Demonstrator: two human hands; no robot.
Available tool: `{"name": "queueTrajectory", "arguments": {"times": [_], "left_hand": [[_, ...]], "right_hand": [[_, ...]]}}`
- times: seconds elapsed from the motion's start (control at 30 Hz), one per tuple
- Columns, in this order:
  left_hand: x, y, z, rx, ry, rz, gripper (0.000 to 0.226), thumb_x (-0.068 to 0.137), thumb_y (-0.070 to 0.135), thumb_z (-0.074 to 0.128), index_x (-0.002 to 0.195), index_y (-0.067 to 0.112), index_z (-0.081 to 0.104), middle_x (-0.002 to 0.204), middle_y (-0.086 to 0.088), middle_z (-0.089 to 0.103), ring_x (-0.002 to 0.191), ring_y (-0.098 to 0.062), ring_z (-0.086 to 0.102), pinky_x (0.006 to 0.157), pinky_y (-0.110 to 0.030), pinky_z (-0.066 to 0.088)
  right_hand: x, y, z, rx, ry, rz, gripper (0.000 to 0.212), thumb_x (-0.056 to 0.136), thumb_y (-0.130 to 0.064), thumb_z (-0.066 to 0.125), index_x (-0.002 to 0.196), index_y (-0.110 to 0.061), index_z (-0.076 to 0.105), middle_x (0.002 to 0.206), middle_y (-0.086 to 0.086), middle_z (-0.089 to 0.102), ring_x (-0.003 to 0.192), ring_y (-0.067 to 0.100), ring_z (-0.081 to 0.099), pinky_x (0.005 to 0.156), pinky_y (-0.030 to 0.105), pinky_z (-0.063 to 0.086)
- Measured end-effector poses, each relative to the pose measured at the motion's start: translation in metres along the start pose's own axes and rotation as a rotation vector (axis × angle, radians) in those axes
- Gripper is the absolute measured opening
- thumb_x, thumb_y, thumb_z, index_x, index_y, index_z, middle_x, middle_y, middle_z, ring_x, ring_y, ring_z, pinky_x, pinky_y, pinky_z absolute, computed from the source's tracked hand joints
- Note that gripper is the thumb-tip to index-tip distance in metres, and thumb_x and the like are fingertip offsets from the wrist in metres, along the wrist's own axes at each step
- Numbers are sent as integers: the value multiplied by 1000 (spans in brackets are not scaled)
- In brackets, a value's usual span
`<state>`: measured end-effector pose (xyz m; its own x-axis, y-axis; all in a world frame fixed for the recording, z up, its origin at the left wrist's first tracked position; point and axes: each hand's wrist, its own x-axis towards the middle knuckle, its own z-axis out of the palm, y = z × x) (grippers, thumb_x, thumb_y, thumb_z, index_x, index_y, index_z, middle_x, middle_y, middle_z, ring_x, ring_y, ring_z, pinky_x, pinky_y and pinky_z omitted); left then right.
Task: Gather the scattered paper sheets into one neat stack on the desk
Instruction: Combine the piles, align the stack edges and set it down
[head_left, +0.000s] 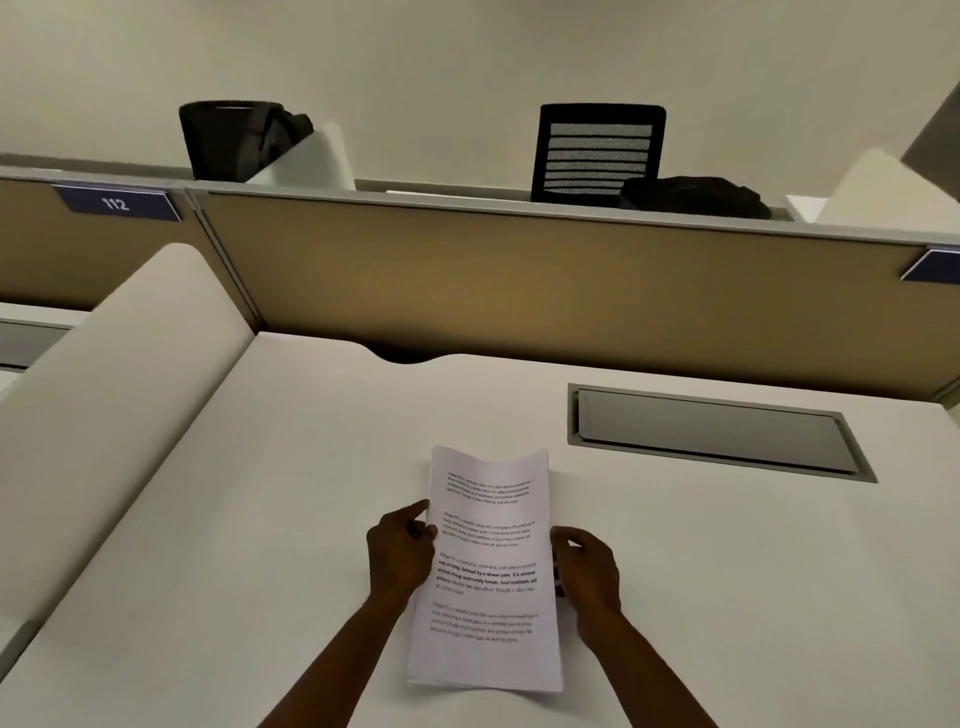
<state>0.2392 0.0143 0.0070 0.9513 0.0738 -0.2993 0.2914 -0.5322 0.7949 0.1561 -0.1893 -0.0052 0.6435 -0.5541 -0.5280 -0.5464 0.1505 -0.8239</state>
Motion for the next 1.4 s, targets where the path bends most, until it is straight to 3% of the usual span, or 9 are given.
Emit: {"name": "queueTrajectory", "arguments": {"times": [0.07,0.13,0.3,0.43,0.6,0.87,1.03,1.2,1.4], "left_hand": [[17,-6,4,15,-1,-7,45,91,9,66,135,14,60,100,-8,72,82,-14,65,83,-22,51],[36,-9,8,29,-2,-10,45,92,11,65,136,14,59,107,-10,70,89,-18,65,86,-28,53],[69,-10,14,123,-75,15,47,91,20,67,136,11,57,119,-12,68,105,-24,65,88,-25,47],[77,-12,19,156,-76,30,53,90,23,67,140,9,54,122,-13,68,108,-26,66,96,-34,51],[74,-15,31,175,-59,79,65,91,24,65,149,9,40,133,-14,61,122,-29,59,105,-43,48],[96,-1,32,91,-21,114,47,93,5,60,140,9,53,122,-13,67,104,-25,67,94,-32,53],[128,31,33,62,-32,138,44,91,0,60,134,10,59,109,-9,68,87,-16,61,80,-24,48],[168,56,41,97,-51,153,45,92,4,61,137,7,56,120,-16,66,106,-28,65,89,-26,47],[193,73,60,143,-102,118,50,93,12,61,142,5,50,134,-17,60,122,-30,58,106,-36,44]], "right_hand": [[12,3,8,-51,43,-5,12,91,-28,63,88,-23,73,92,4,74,84,24,68,76,40,59],[26,3,15,-73,68,1,18,92,-25,61,81,-17,73,84,4,72,78,23,64,71,34,53],[49,-8,28,-126,143,-28,16,95,-17,58,82,-19,68,80,-5,63,79,16,57,79,28,43],[56,-2,38,-255,203,-127,23,98,-18,53,107,-9,72,101,5,71,90,20,61,87,30,46],[60,8,49,-326,240,-214,41,101,-24,46,140,-16,52,123,10,67,111,28,63,101,39,49],[83,-8,51,-278,237,-258,39,100,-18,49,139,-20,53,122,10,66,103,22,61,93,29,46],[117,-36,61,-258,268,-292,37,99,-20,51,136,-24,56,119,11,68,104,25,64,97,42,52],[151,-66,73,-274,319,-359,35,98,-17,52,132,-17,59,120,12,69,106,30,66,96,46,53],[184,-71,77,-378,365,-360,34,97,-17,54,129,-7,61,114,17,69,104,34,66,92,47,55]]}}
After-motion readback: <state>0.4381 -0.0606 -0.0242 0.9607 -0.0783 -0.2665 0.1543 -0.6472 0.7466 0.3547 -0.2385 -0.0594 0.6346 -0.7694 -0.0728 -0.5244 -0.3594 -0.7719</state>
